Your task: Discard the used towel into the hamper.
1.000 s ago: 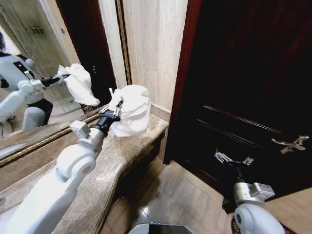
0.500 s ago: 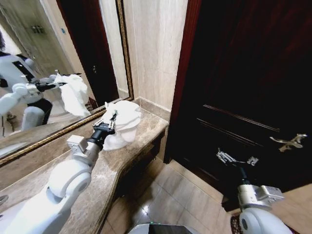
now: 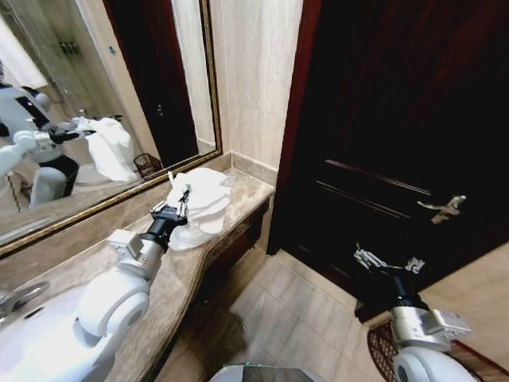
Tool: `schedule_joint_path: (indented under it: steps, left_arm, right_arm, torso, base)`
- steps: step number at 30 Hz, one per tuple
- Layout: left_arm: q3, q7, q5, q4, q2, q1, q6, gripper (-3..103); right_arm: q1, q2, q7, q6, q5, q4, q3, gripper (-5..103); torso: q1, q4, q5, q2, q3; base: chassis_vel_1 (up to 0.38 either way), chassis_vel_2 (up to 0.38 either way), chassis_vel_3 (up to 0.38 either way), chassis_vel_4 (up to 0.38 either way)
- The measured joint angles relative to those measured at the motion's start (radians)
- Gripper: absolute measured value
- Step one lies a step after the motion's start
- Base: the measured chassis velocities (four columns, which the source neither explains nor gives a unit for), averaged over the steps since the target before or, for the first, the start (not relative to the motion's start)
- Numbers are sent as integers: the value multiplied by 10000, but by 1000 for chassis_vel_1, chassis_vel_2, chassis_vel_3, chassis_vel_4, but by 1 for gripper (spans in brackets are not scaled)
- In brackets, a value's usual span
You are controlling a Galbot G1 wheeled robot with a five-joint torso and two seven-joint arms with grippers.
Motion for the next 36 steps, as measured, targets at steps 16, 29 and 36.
schedule_joint_path:
  steps: [16, 29, 36]
  left_arm:
    - [198, 199, 537, 132, -494, 215, -382, 10]
    - [277, 305, 646, 271, -574, 173, -389, 10]
    - [299, 381, 699, 302, -615, 213, -411, 10]
  right_arm:
    - [118, 33, -196, 74, -360, -135, -228, 100]
    - [314, -65, -239, 39, -313, -285, -277, 100]
    - [279, -70, -203, 39, -277, -267, -234, 100]
  torso:
    - [13, 0, 3, -4, 4]
    - [5, 0, 3, -3, 2]
    - [6, -1, 4, -3, 3]
  base:
    - [64, -79, -72, 65]
    - [-67, -66, -56, -76]
    - [-97, -111, -118, -112]
